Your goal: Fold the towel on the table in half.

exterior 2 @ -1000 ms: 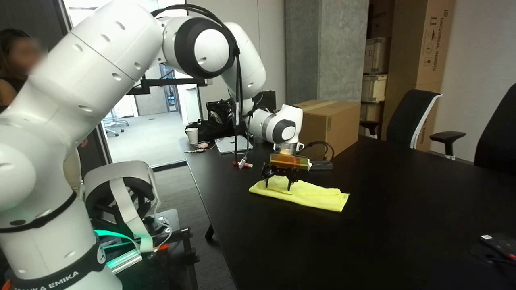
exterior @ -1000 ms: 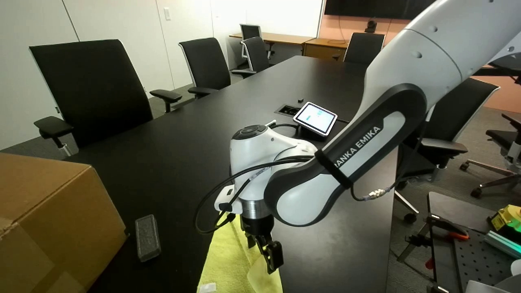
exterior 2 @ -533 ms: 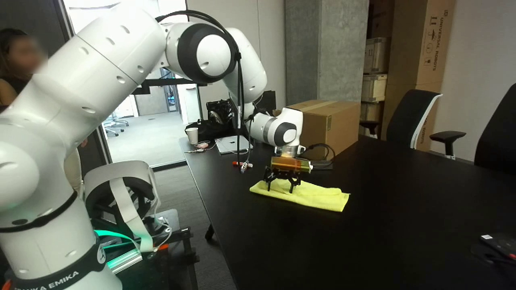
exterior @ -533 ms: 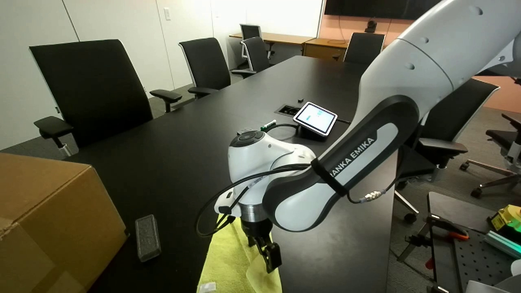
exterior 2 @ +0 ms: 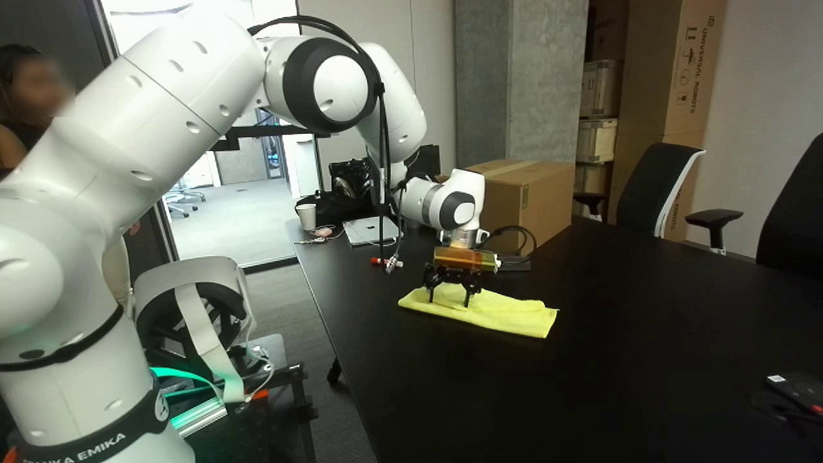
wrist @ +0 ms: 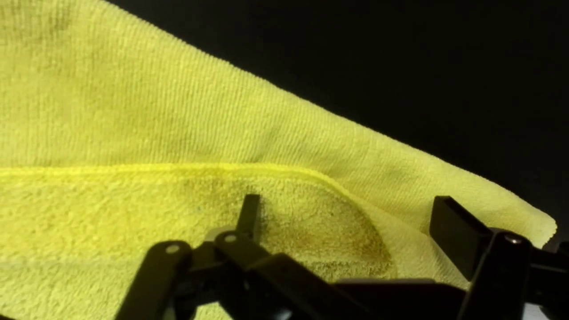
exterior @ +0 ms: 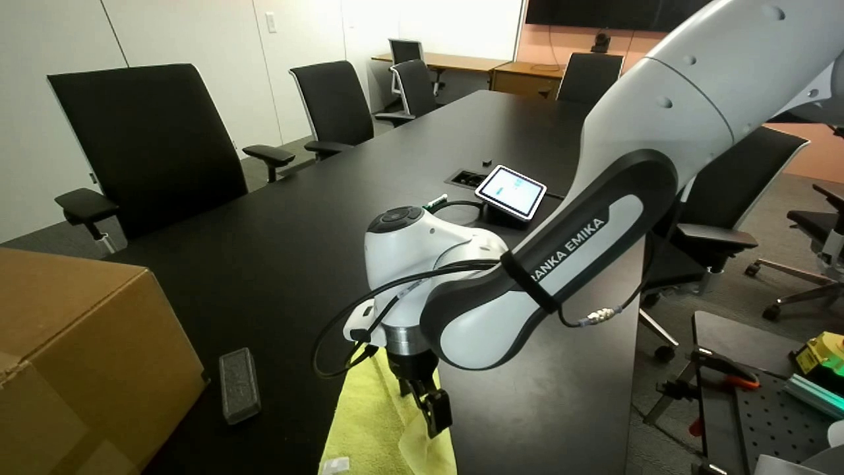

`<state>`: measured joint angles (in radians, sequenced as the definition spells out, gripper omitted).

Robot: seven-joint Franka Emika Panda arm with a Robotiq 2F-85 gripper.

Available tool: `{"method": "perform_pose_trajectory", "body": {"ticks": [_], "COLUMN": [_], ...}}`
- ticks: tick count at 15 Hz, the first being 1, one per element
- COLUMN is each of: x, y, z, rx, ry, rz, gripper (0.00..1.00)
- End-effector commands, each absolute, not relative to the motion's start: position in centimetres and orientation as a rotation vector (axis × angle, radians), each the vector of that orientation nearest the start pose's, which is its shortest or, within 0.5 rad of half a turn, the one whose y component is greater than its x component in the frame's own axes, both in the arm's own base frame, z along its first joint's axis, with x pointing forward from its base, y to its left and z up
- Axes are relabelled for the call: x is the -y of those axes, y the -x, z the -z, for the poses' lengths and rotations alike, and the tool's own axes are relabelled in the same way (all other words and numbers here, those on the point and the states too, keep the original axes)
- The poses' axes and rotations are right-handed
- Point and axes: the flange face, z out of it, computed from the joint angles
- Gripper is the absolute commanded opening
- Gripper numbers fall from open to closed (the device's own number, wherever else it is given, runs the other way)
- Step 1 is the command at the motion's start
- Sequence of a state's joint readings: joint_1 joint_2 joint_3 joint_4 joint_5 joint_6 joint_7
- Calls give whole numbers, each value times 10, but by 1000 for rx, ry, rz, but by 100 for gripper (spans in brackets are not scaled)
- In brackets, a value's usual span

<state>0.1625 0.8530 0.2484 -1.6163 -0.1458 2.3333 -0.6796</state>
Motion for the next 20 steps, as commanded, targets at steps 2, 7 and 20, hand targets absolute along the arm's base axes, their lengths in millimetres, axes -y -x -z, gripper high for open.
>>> {"method": "perform_pose_trajectory", "body": {"ticks": [2, 7, 20], "x": [-254, -253, -269], "y": [-631, -634, -641], "z": [-130, -138, -174], "rx": [1617, 1605, 1720], "ry": [2595, 2610, 2670], "rz": [-170, -178, -160], "gripper": [60, 21, 1]}}
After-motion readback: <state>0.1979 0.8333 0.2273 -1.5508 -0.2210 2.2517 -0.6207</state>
